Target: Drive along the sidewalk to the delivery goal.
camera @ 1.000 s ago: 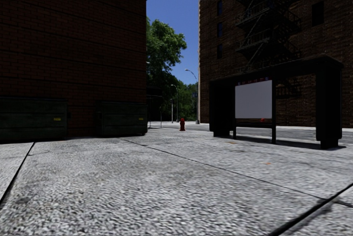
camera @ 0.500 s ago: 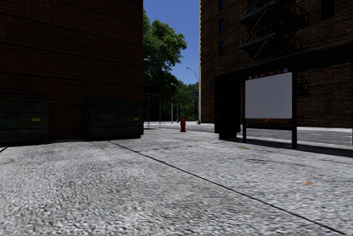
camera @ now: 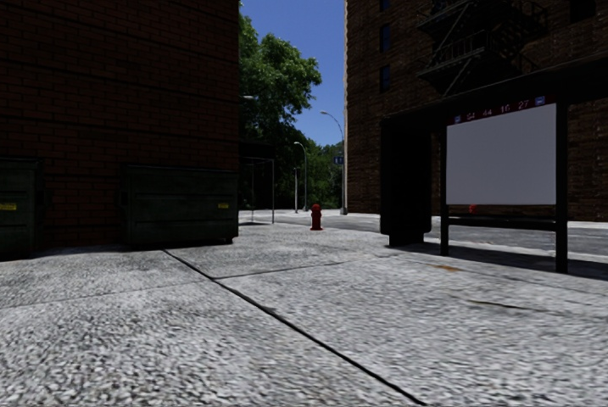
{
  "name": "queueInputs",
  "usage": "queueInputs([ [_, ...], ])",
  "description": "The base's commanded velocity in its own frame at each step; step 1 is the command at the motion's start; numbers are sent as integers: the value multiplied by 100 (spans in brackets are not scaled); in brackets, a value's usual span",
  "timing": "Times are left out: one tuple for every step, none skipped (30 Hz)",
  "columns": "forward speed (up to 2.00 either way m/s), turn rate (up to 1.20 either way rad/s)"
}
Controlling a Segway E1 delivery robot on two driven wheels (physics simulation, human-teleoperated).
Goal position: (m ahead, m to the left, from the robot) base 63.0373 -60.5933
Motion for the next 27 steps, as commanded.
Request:
queueInputs([
  [200,0],
  [200,0],
  [200,0],
  [200,0],
  [200,0],
  [200,0],
  [200,0],
  [200,0],
  [200,0],
  [200,0],
  [200,0],
  [200,0],
  [200,0],
  [200,0],
  [200,0],
  [200,0],
  [200,0],
  [200,0],
  [200,0],
  [200,0],
  [200,0],
  [200,0],
  [200,0],
  [200,0],
  [200,0],
  [200,0],
  [200,0],
])
